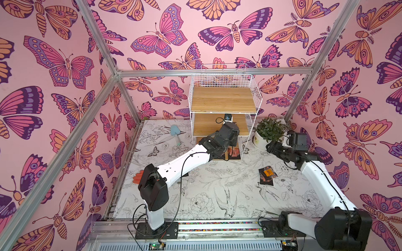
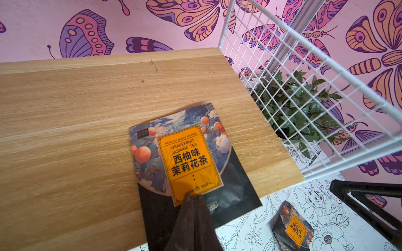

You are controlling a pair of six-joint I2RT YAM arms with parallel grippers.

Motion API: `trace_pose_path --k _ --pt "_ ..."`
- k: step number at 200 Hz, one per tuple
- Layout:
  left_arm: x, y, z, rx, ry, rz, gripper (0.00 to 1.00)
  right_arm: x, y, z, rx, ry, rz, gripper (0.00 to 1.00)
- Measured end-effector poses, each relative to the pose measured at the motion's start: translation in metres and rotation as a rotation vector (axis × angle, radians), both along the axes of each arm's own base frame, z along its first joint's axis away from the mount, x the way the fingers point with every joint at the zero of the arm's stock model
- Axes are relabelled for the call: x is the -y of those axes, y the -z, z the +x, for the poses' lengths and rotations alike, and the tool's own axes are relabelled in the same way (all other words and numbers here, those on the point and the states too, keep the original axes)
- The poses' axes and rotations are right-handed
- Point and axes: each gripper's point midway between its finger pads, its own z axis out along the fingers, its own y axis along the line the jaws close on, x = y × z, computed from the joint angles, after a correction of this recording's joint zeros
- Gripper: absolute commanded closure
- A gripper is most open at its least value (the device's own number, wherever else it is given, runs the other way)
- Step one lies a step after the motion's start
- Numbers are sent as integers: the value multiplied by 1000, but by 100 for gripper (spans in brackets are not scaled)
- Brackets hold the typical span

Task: Remove the tea bags from the shelf
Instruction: Pick up the tea bag from the shelf.

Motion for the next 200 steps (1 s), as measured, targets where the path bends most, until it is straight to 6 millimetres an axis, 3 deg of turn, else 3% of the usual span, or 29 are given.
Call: trace_pose_path --k 8,67,122,200 --pt "0 0 0 0 0 0 90 0 0 0 0 0 0 17" --pt "0 -1 0 2 0 -2 72 0 0 0 0 0 0 17" --pt "0 -3 1 11 -6 -6 45 0 0 0 1 0 0 17" --pt "2 -6 0 19 -2 -5 36 0 0 0 1 1 0 17"
